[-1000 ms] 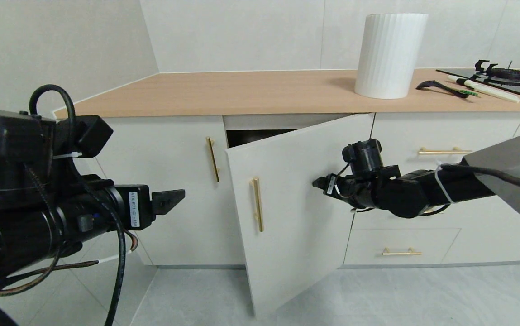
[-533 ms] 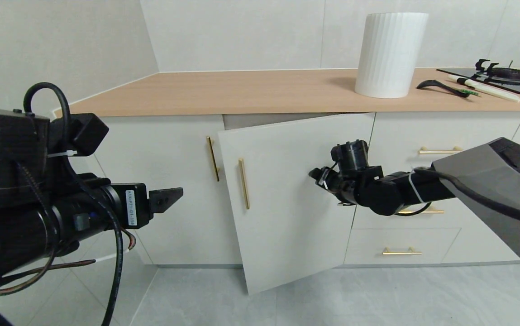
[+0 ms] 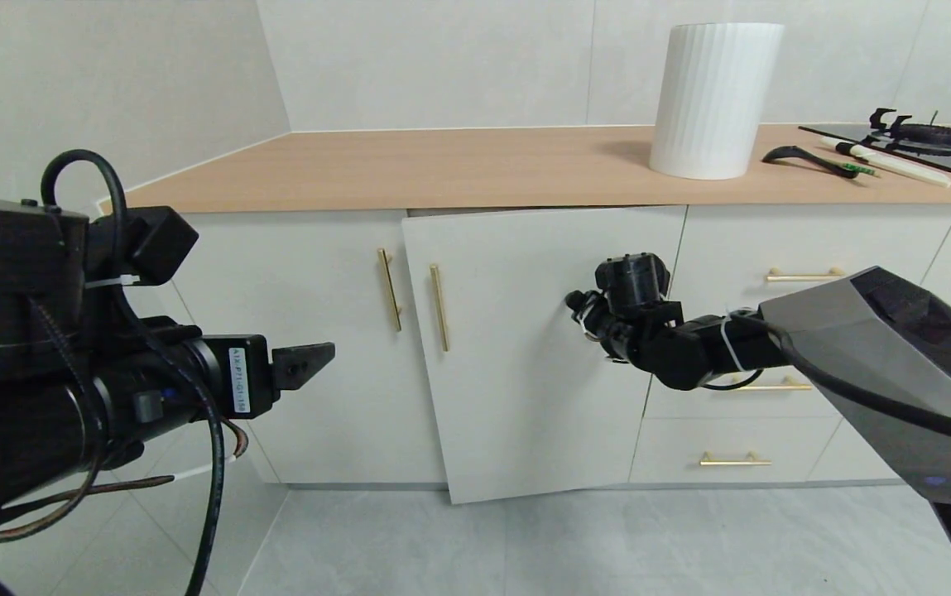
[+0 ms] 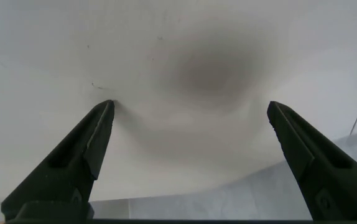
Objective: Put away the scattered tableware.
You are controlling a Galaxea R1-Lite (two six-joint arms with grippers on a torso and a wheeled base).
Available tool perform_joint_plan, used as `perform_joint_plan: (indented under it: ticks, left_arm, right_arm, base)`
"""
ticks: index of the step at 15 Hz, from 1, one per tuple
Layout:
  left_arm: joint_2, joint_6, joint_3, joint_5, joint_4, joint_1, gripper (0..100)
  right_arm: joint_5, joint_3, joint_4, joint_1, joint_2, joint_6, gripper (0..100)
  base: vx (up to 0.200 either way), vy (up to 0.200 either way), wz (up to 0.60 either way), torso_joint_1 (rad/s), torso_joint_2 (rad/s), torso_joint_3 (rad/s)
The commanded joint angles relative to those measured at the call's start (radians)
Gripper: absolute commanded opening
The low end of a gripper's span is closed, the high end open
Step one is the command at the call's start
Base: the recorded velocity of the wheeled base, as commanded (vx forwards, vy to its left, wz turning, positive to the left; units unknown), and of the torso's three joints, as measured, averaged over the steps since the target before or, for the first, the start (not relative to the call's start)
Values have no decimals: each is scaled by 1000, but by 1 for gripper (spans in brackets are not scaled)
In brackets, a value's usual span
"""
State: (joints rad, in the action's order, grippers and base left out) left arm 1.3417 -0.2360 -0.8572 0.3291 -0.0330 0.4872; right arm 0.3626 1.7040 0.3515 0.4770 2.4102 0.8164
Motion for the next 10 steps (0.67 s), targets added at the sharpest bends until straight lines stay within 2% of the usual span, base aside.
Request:
perform_joint_plan:
  ticks: [1,10]
  left_arm:
    - [2,0,0,-1,-1,1,100]
    - [-4,0,0,1,-1,1,100]
  right_arm:
    - [16,31,0,-6,21,1,100]
    - [76,101,-3,-48,50,3,100]
  base:
    - [0,0,0,0,0,0]
    - [0,0,0,0,0,0]
